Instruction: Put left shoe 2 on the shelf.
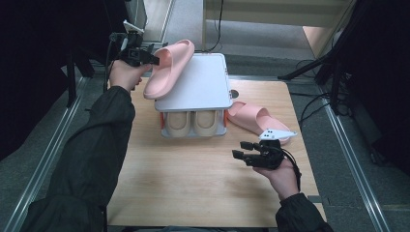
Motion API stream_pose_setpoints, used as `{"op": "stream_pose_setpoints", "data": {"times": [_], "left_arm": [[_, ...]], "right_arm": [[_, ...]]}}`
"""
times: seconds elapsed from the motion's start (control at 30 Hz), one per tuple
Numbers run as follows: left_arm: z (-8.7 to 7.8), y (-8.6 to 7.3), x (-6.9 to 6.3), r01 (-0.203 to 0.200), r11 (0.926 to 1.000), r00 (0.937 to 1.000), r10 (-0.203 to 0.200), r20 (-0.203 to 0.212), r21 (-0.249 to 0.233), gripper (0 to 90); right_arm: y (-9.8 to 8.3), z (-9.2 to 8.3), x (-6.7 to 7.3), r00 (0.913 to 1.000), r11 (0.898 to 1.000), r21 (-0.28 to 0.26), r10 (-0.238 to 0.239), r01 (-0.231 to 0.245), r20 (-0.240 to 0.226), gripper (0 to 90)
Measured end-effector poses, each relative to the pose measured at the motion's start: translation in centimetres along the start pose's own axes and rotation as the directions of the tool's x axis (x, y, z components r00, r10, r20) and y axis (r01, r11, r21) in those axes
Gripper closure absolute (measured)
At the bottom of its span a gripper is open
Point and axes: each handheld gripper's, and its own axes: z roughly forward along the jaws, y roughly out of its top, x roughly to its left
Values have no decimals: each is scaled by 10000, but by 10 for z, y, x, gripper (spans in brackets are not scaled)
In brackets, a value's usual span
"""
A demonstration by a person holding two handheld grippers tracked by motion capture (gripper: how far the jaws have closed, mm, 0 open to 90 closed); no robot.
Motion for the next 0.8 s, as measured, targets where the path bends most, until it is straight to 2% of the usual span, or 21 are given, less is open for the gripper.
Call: {"op": "stream_pose_setpoints", "data": {"times": [0.07, 0.17, 0.23, 0.3, 0.43, 0.53, 0.67, 0.8], "left_arm": [[6, 0, -2, -49, 9999, 9999, 51, -120, 153, 805], [9, -1, -4, 68, 10000, 9999, -67, -90, 32, 794], [9, -1, -9, -167, 9998, 9997, 169, -165, 73, 782], [9, -2, -11, -202, 9998, 9997, 204, -159, 91, 772], [8, -2, -12, 26, 9997, 9999, -30, 160, 228, 728], [8, -2, -13, -35, 9995, 9998, 29, 207, 306, 714], [6, -4, -13, 77, 9993, 9993, -90, 365, 372, 705], [5, -6, -15, 163, 9985, 9973, -200, 707, 515, 676]], "right_arm": [[0, 0, 0, 10000, 10000, -6, 8, -8, -4, 462], [0, 0, 1, 10000, 10000, 17, 4, -4, -20, 462], [0, 1, 1, 10000, 10000, 8, -9, 9, -37, 462], [0, 1, 1, 10000, 10000, 13, -15, 15, -38, 462], [0, 1, 1, 10000, 10000, 28, -20, 20, -50, 462], [0, 1, 2, 10000, 10000, 45, -17, 18, -53, 462], [1, 2, 1, 10000, 10000, 41, -12, 12, -59, 462], [1, 2, 1, 10000, 10000, 52, -39, 40, -73, 462]]}}
